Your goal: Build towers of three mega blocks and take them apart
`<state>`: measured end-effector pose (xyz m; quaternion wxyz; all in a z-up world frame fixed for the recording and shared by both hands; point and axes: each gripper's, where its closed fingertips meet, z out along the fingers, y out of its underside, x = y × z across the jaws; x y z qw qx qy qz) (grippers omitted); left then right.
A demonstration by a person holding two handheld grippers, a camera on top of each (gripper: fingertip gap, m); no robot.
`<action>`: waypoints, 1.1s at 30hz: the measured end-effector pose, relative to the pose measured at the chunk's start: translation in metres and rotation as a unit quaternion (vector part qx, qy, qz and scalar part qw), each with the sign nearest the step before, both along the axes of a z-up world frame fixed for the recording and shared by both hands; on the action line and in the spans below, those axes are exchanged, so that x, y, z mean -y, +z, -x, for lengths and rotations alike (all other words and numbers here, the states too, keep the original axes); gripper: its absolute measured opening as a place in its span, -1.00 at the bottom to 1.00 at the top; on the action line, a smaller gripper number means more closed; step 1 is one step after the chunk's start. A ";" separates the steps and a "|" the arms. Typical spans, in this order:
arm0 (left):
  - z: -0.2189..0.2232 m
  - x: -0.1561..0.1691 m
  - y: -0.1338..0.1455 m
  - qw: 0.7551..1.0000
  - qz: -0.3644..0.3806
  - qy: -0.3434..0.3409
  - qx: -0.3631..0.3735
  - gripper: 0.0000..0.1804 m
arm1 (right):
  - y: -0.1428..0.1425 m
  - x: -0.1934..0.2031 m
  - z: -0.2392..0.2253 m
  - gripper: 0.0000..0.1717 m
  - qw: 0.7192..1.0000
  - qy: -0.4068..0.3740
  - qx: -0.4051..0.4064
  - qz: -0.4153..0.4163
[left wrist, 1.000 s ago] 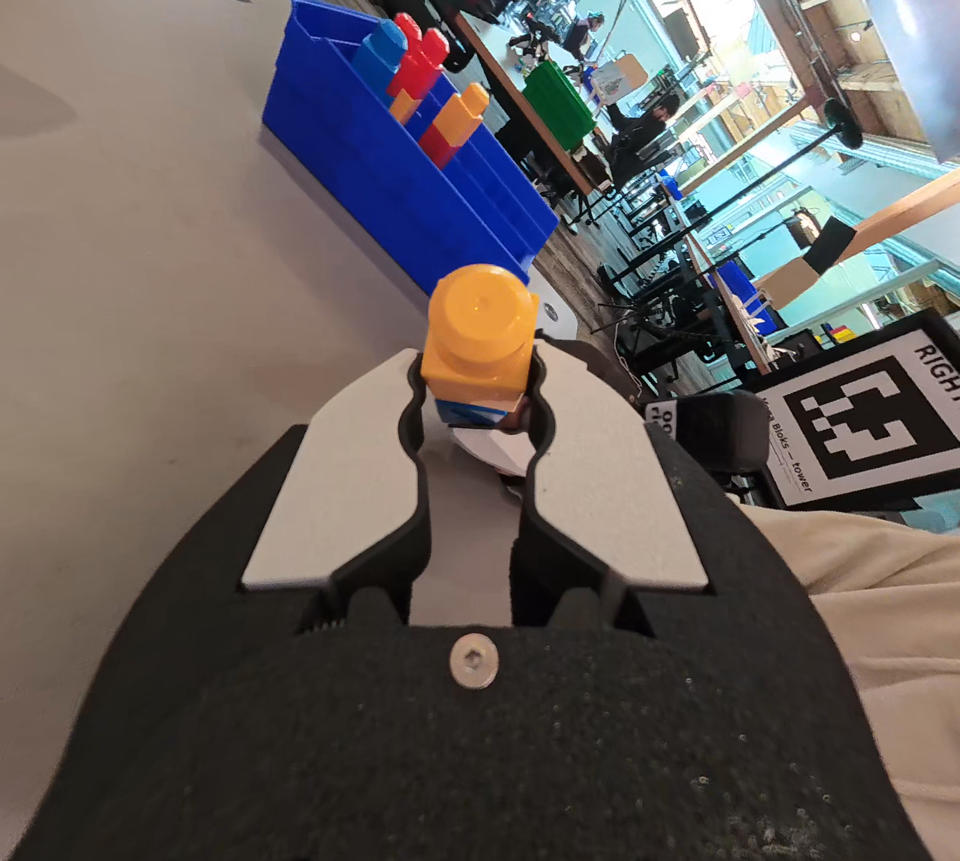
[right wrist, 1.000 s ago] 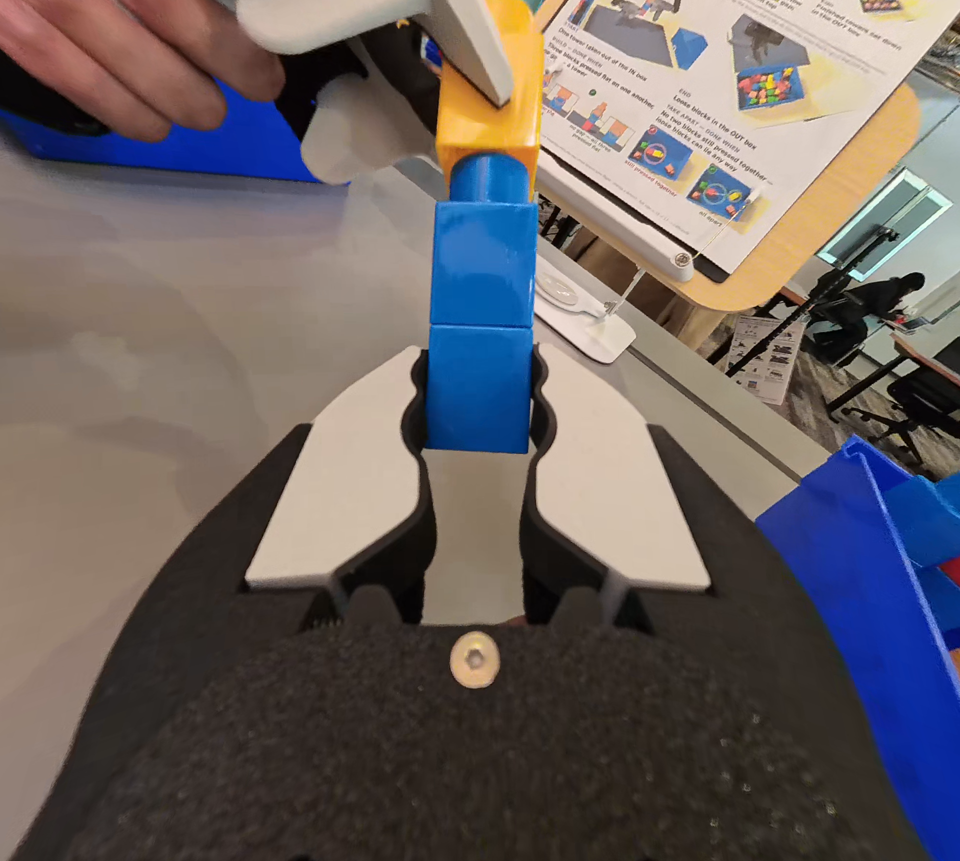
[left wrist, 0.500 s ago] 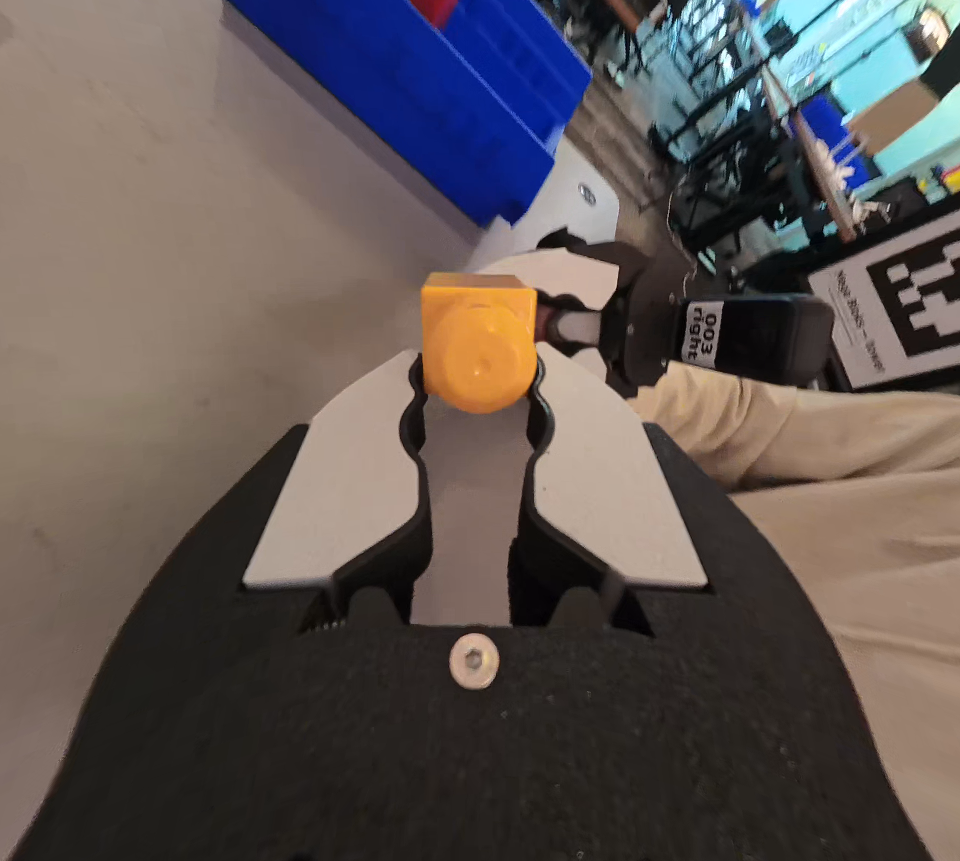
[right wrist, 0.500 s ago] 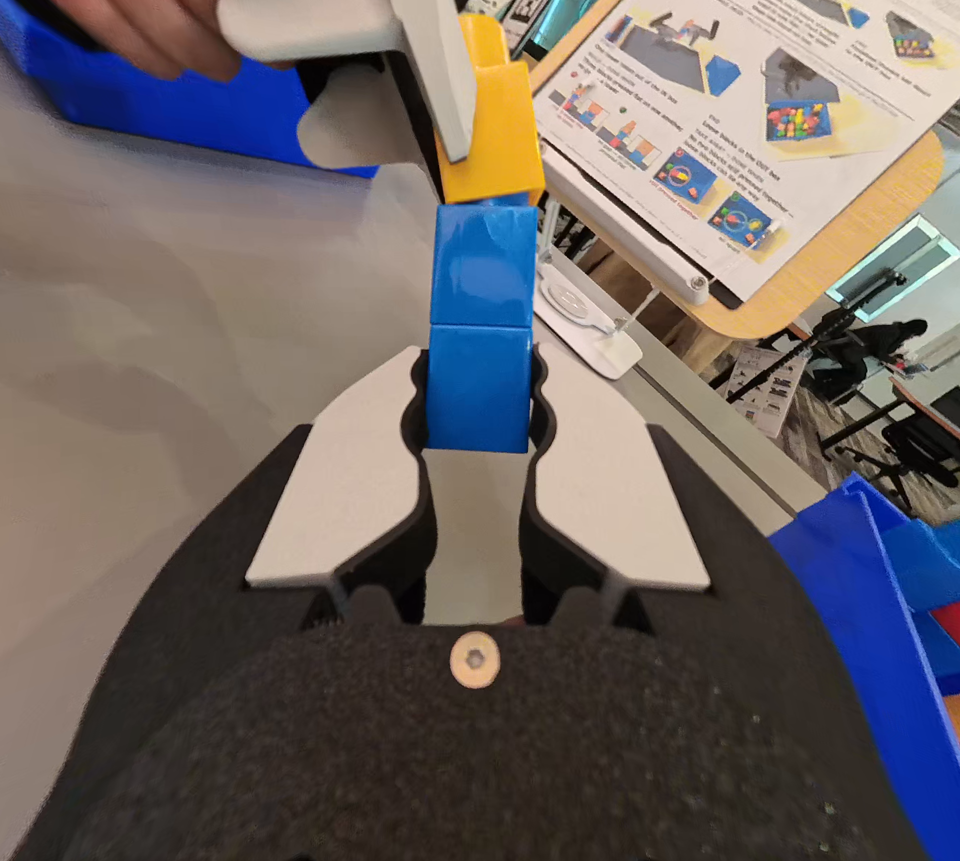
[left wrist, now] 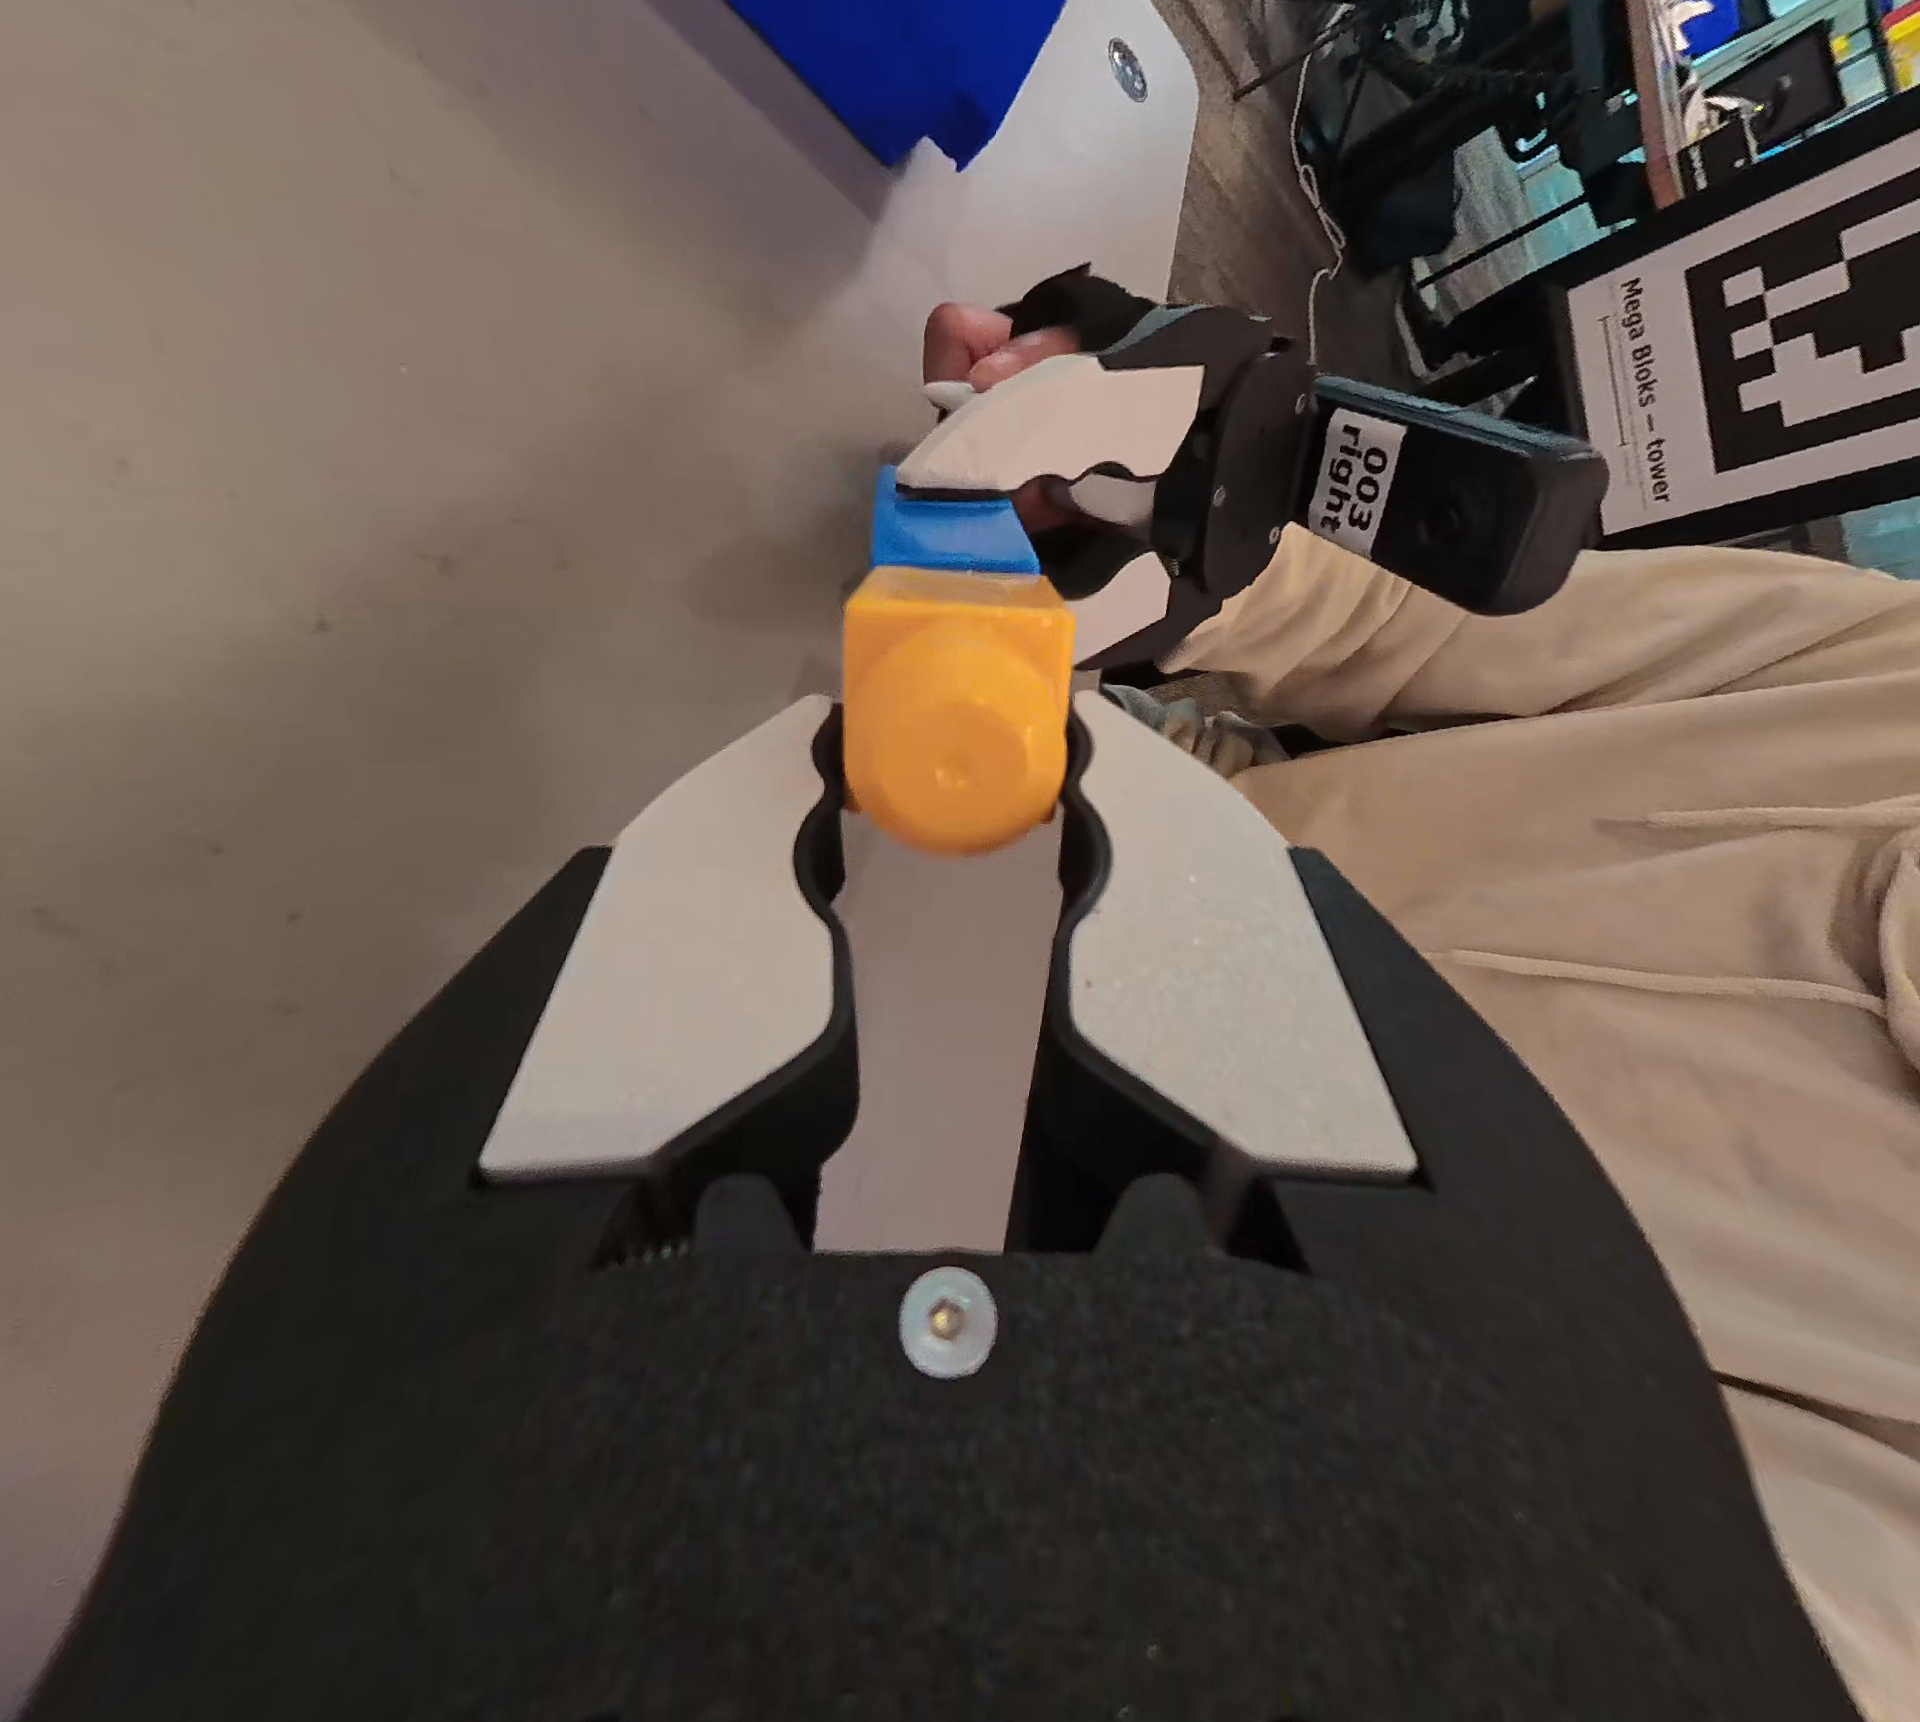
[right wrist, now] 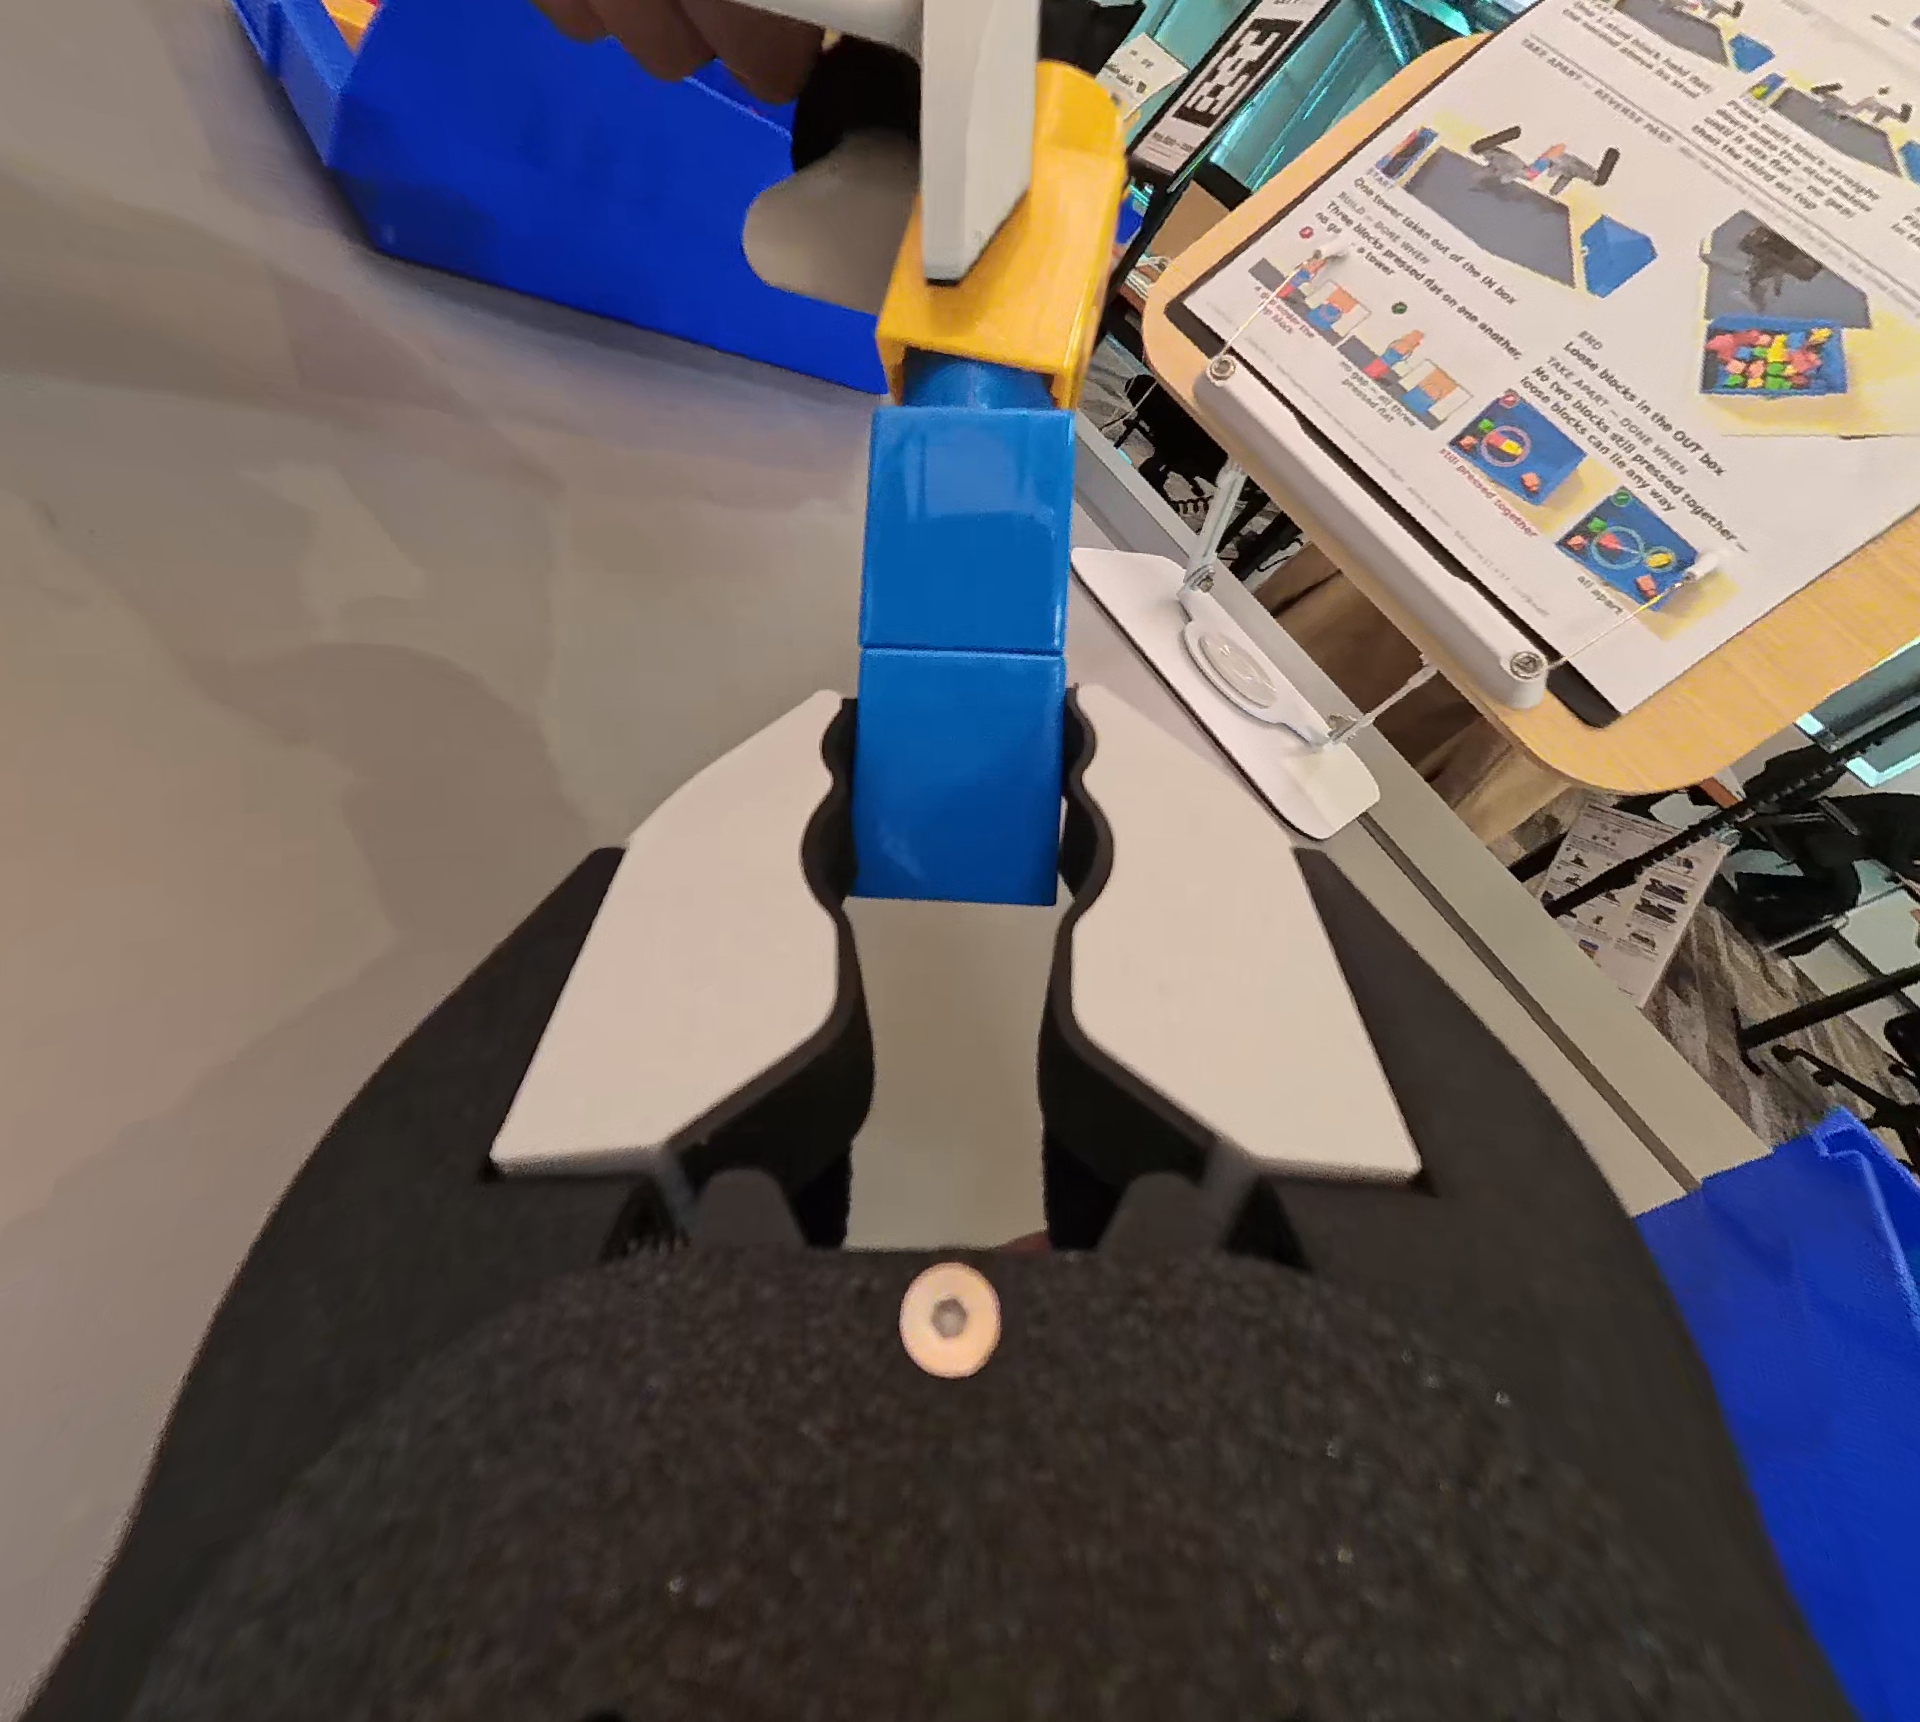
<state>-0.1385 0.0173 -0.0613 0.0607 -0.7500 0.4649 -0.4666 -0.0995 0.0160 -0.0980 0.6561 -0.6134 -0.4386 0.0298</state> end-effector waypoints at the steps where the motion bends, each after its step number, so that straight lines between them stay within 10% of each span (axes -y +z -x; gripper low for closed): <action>1: -0.002 0.000 0.000 1.000 0.005 0.000 0.003 -0.51 | -0.001 0.000 0.001 -0.58 1.000 0.001 0.004 0.000; 22: 0.005 -0.018 0.001 0.995 -0.096 0.032 0.020 -0.63 | -0.004 0.001 0.001 -0.58 1.000 -0.001 0.014 0.006; 33: 0.001 -0.015 0.004 0.989 0.011 0.058 0.135 -0.63 | 0.007 0.007 0.000 -0.59 1.000 0.014 -0.021 -0.003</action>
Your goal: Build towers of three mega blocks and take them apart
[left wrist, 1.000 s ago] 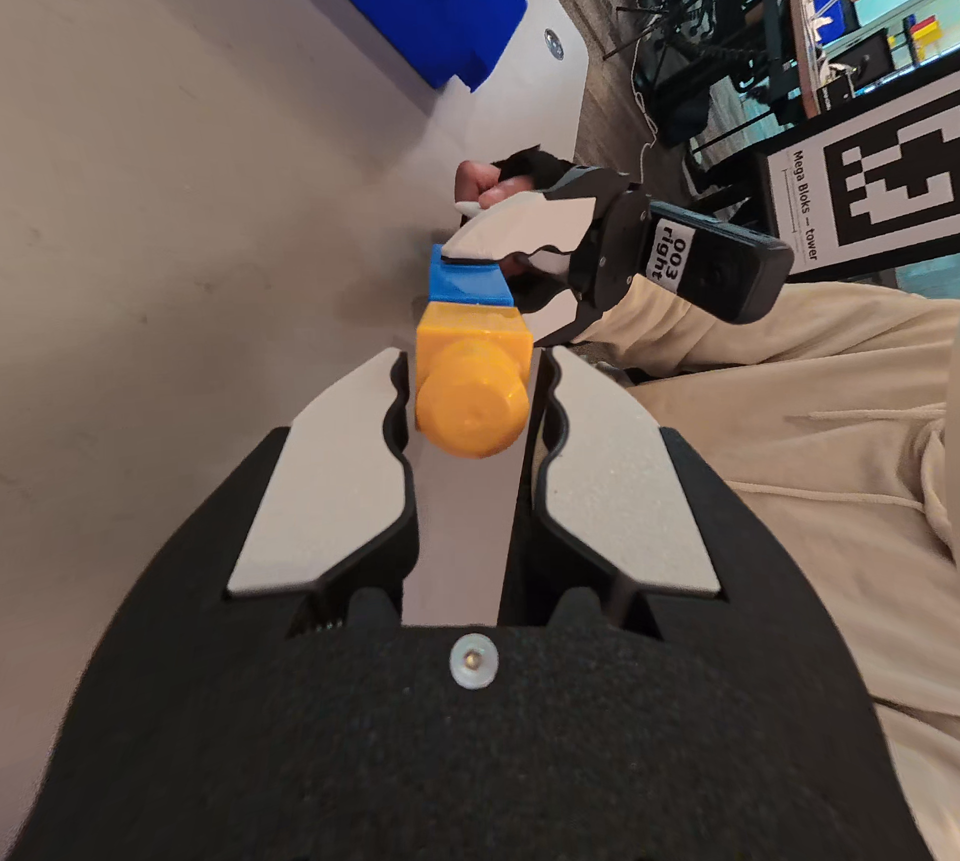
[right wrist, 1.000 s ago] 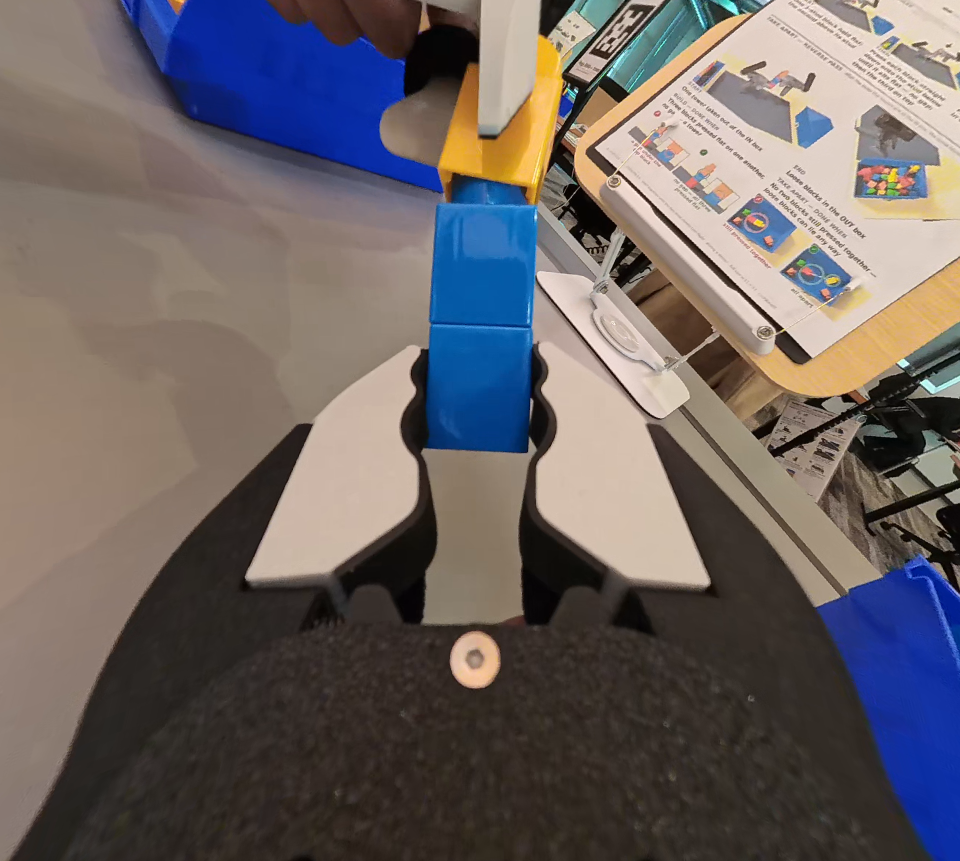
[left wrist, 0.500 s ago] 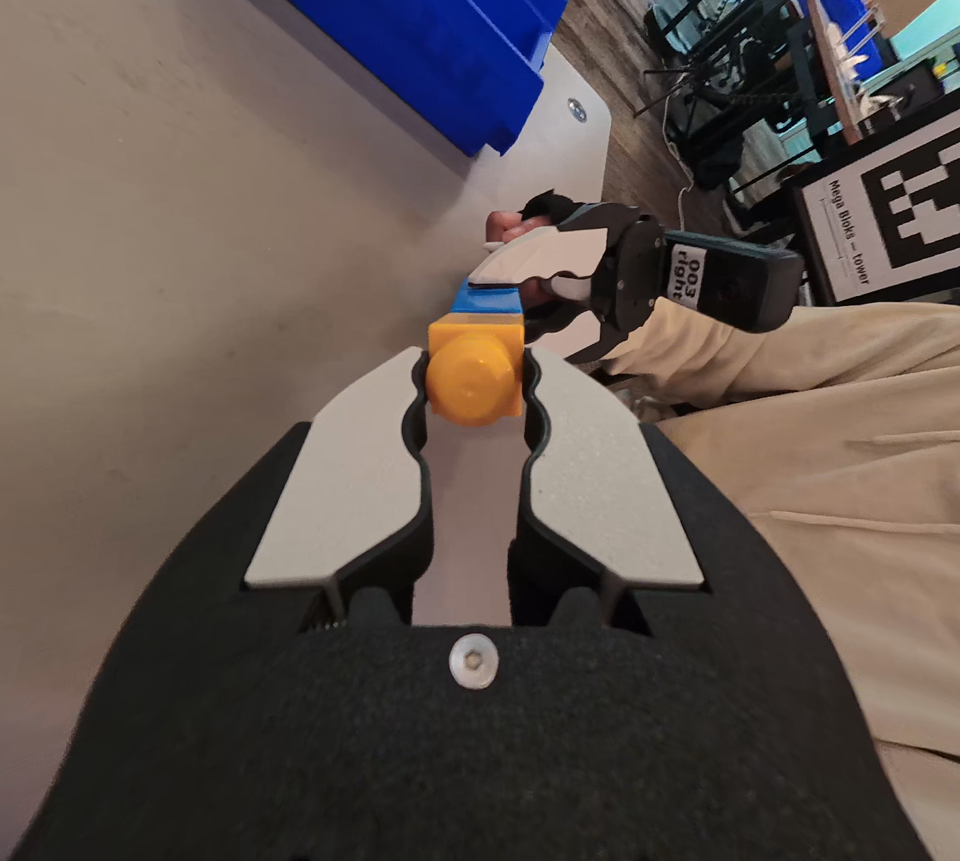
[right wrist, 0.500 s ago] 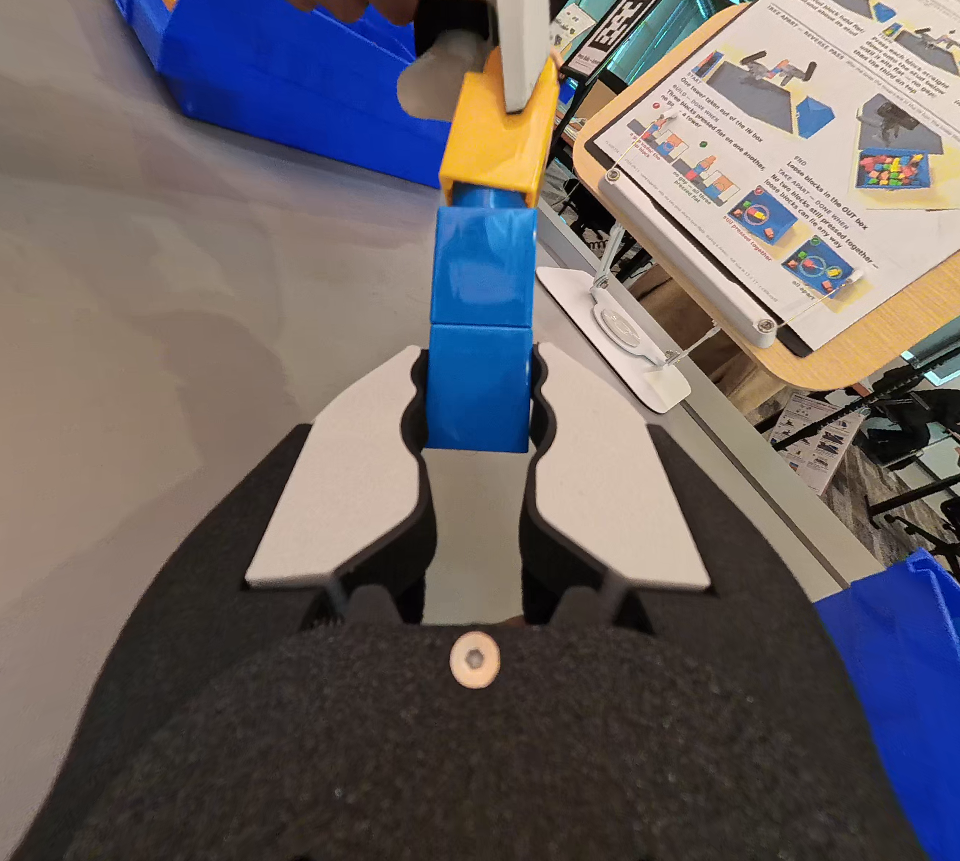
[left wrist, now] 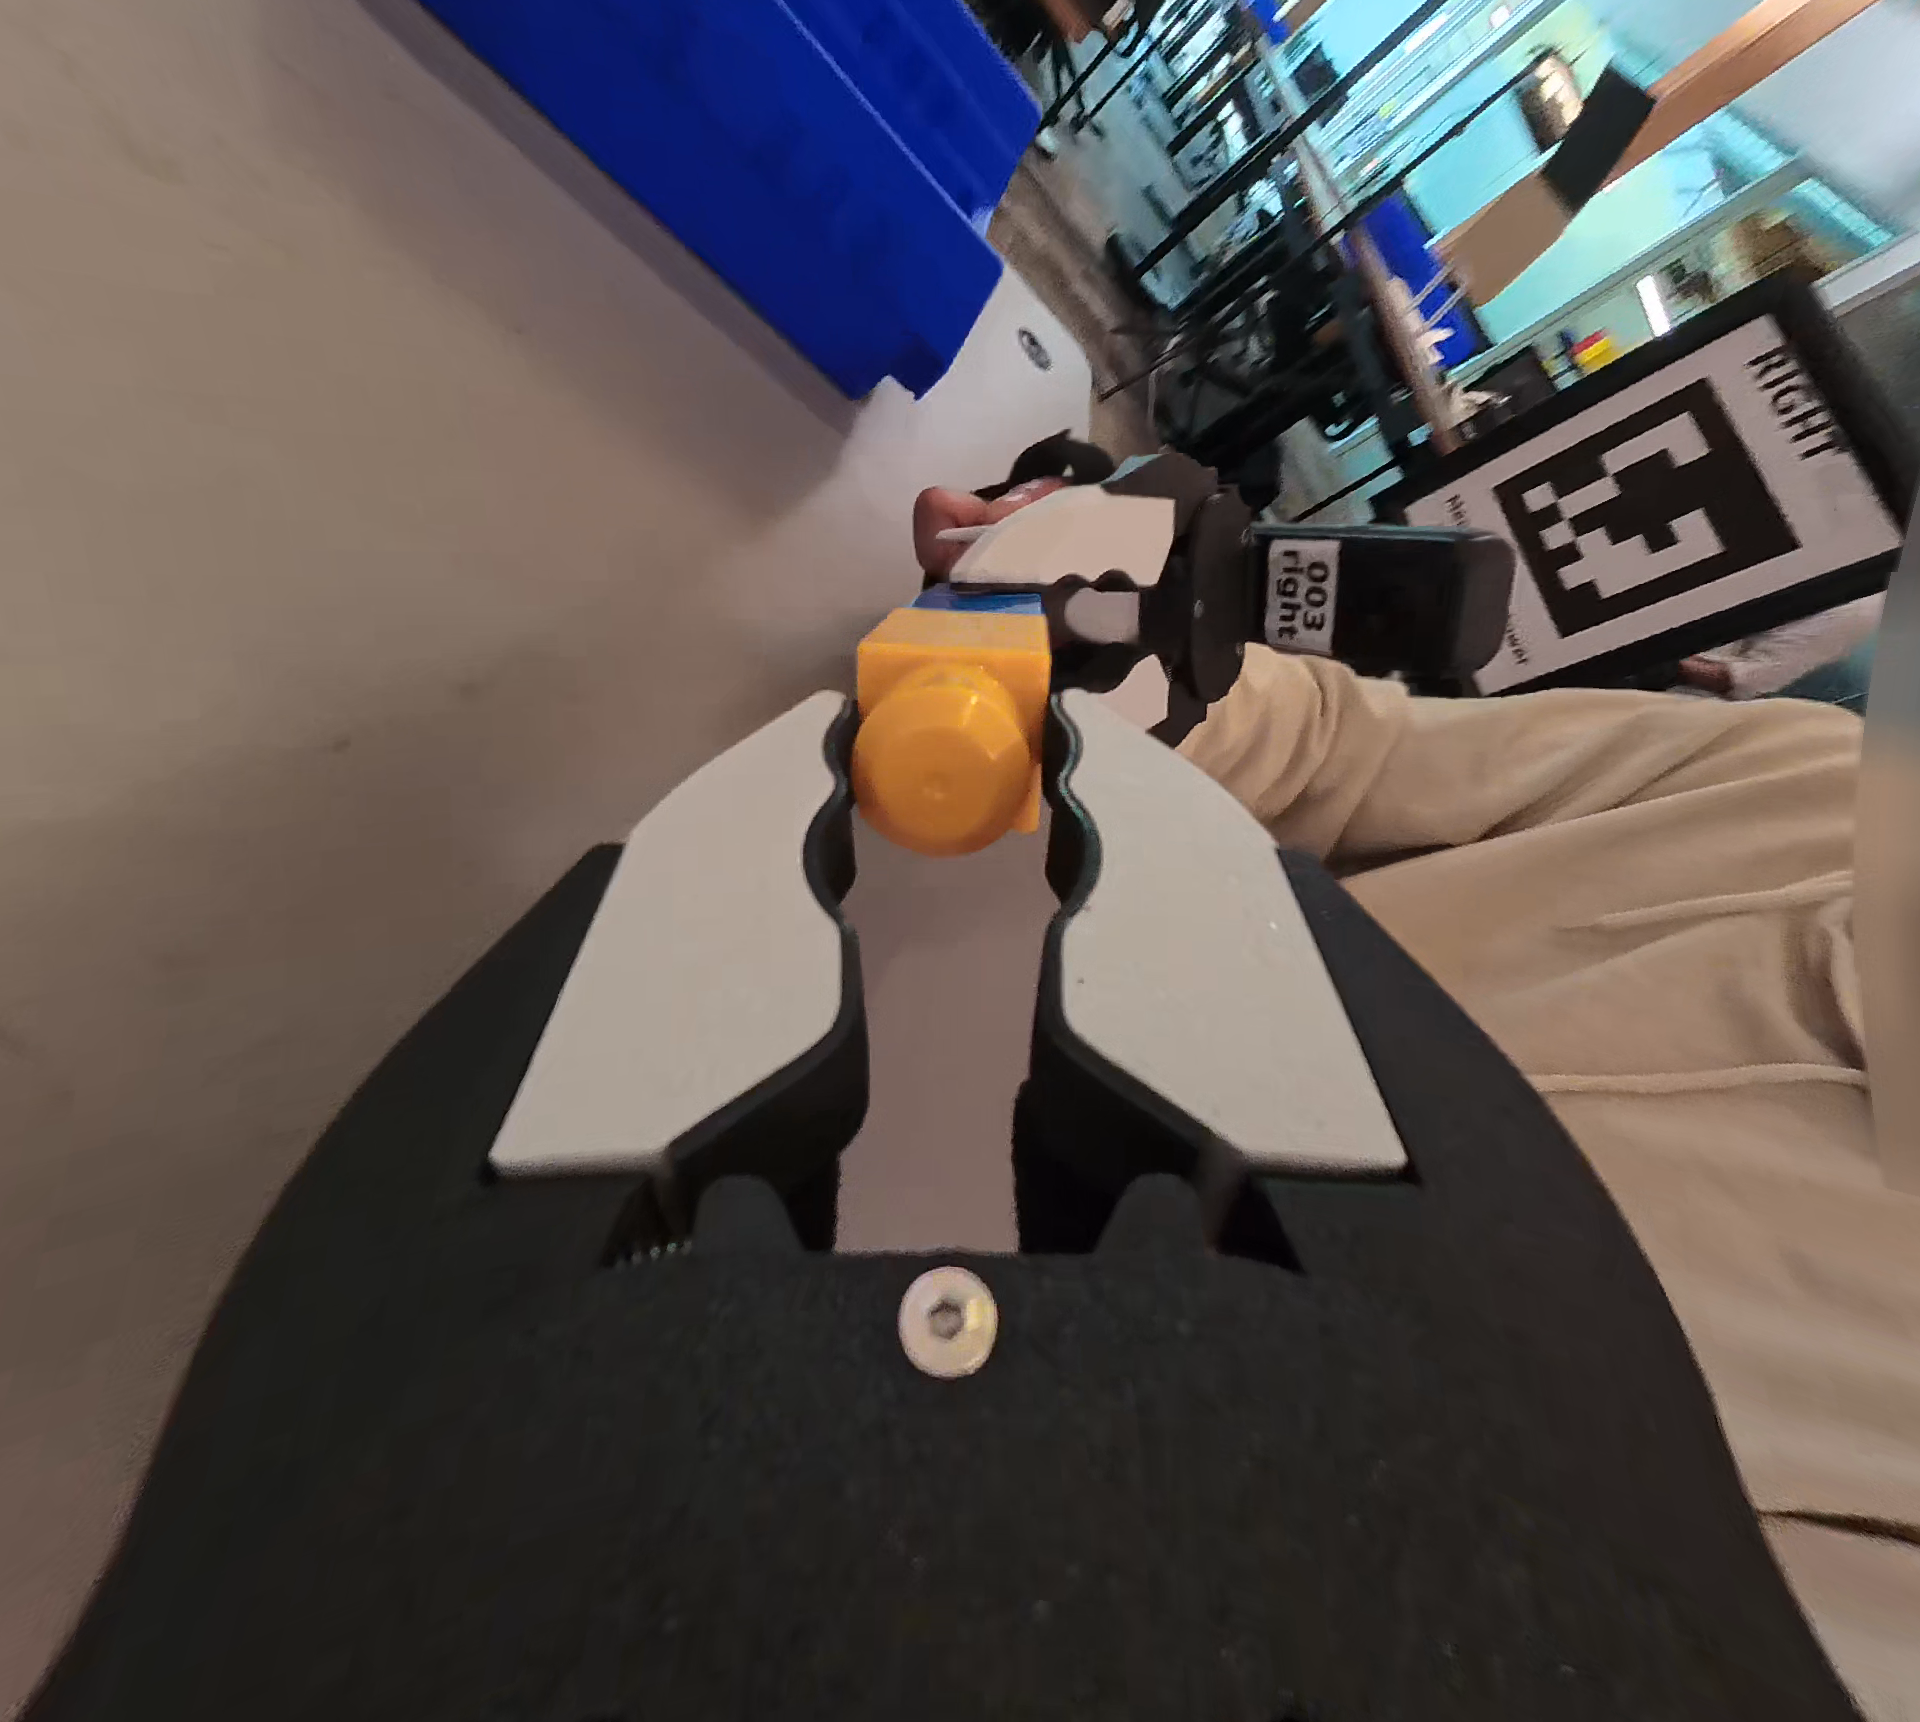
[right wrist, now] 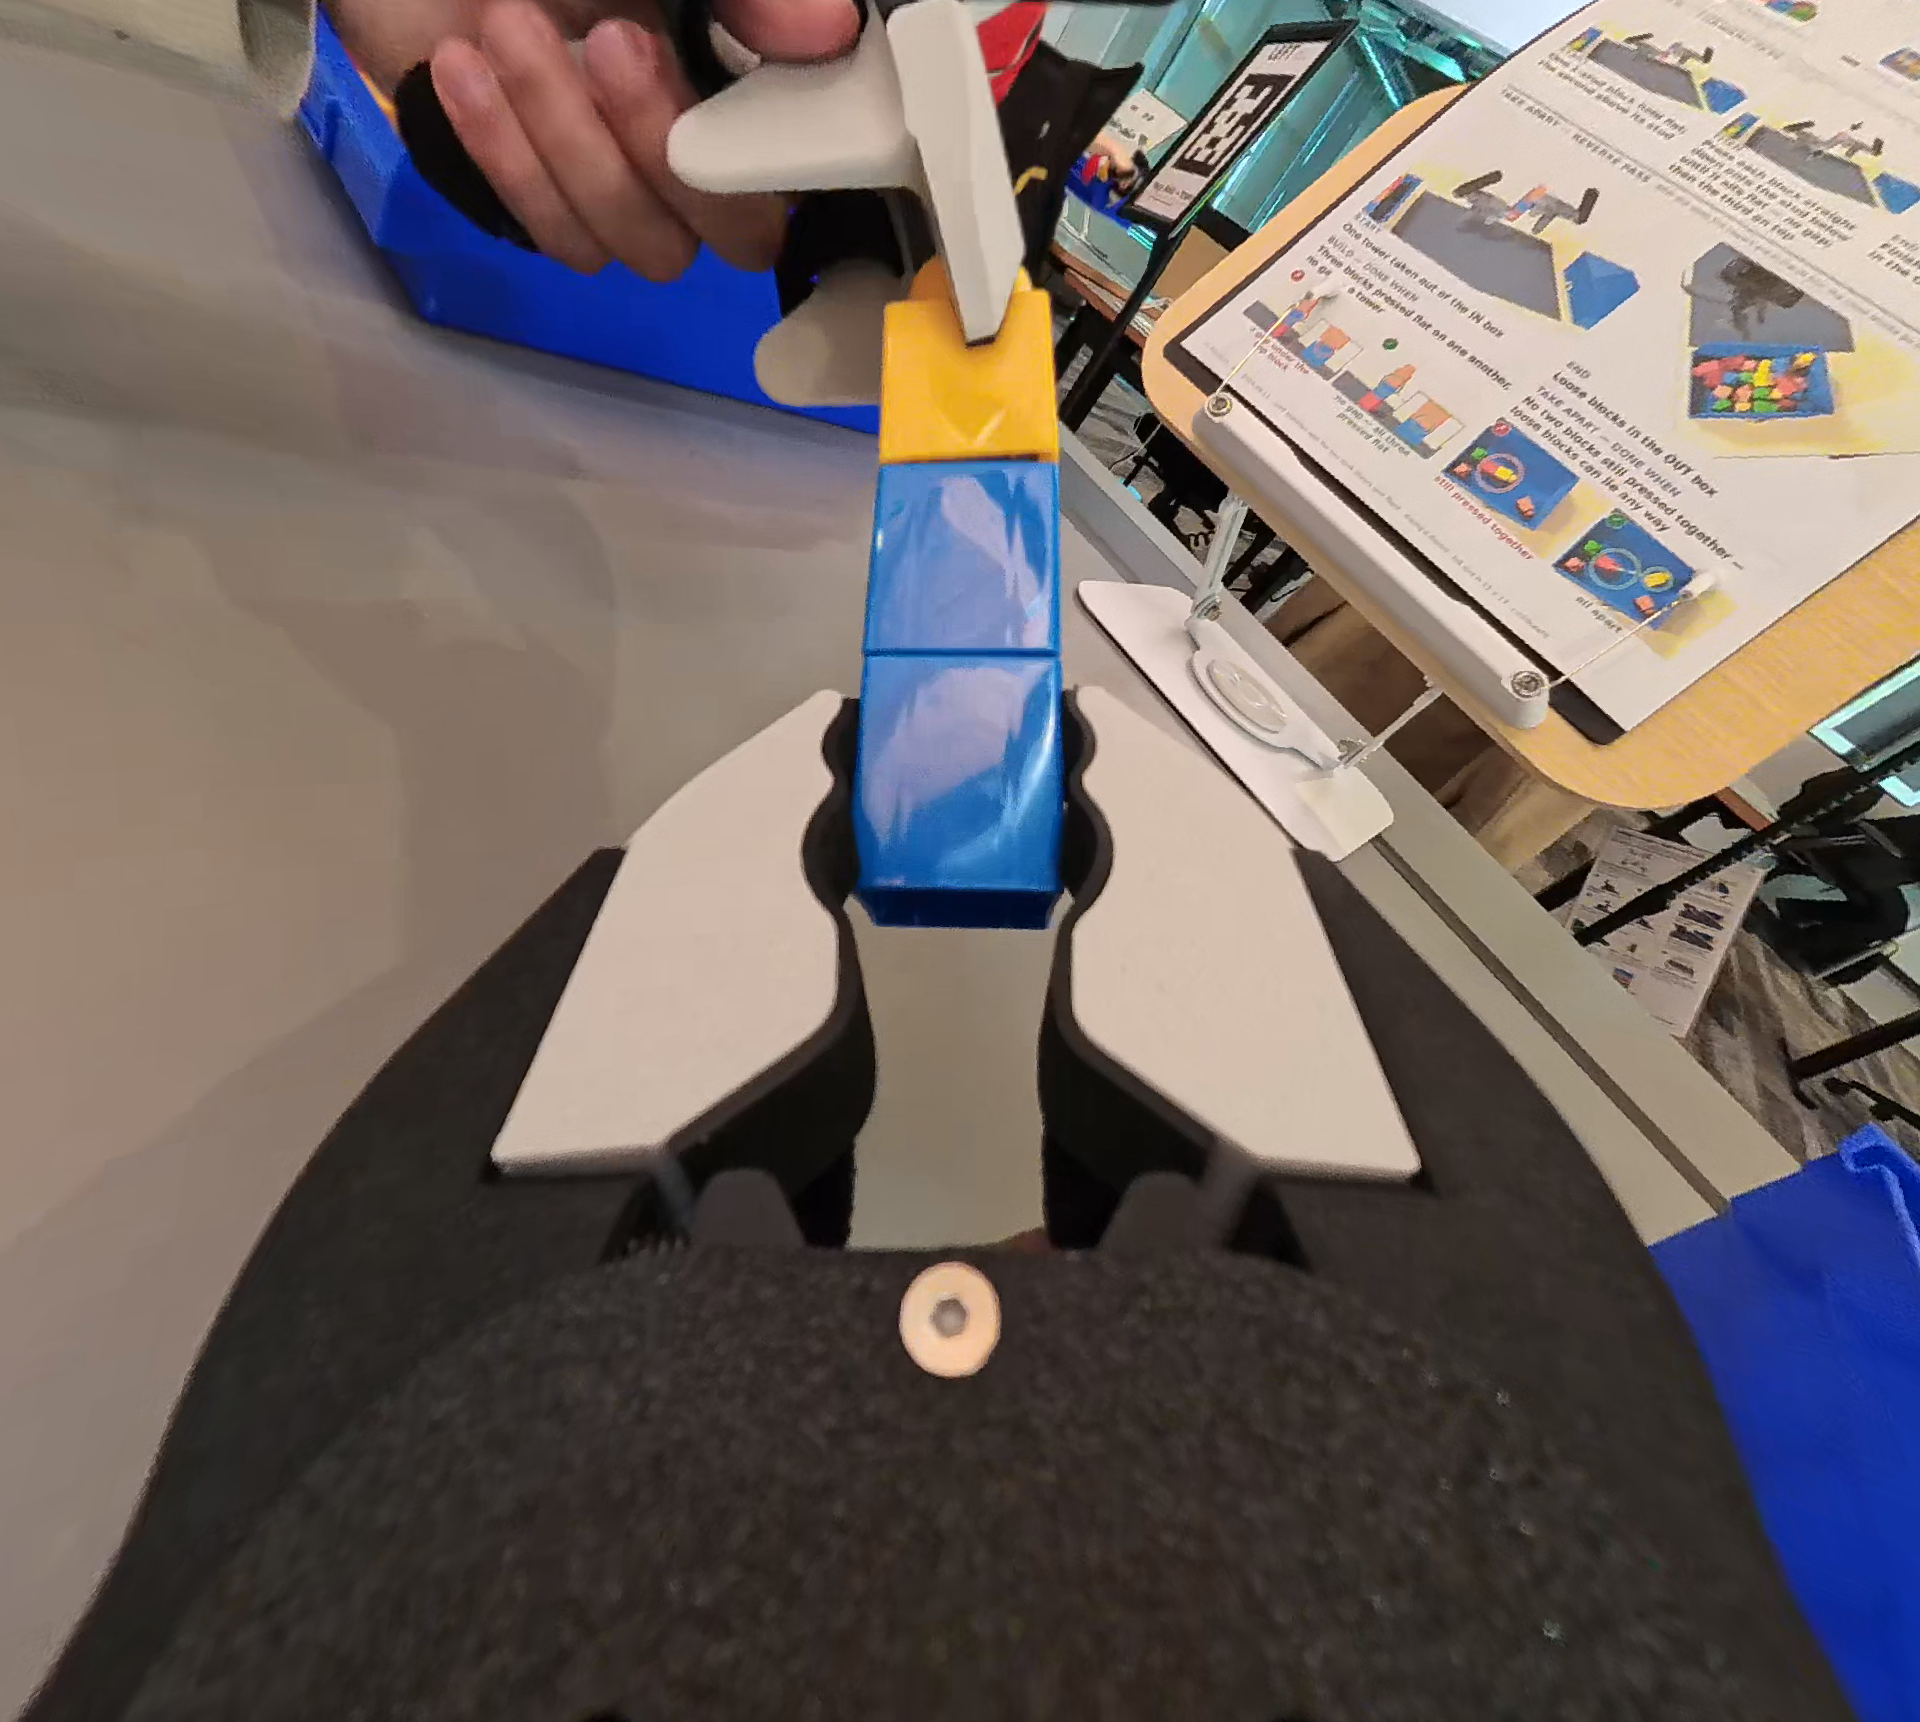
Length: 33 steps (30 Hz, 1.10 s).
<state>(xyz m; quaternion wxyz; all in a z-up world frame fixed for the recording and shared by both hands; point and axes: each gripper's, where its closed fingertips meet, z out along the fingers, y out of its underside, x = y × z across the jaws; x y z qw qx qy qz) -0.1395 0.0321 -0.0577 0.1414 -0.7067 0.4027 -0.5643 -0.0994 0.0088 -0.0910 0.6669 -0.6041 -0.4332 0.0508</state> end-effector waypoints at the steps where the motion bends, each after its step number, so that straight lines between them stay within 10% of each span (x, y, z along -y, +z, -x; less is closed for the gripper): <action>1: 0.000 0.000 0.000 1.000 0.009 -0.001 0.016 -0.63 | 0.001 0.001 0.000 -0.59 1.000 0.001 -0.001 -0.003; 33: 0.005 0.006 -0.008 0.998 0.007 -0.034 -0.056 -0.63 | -0.004 0.003 0.005 -0.58 1.000 0.007 0.027 -0.013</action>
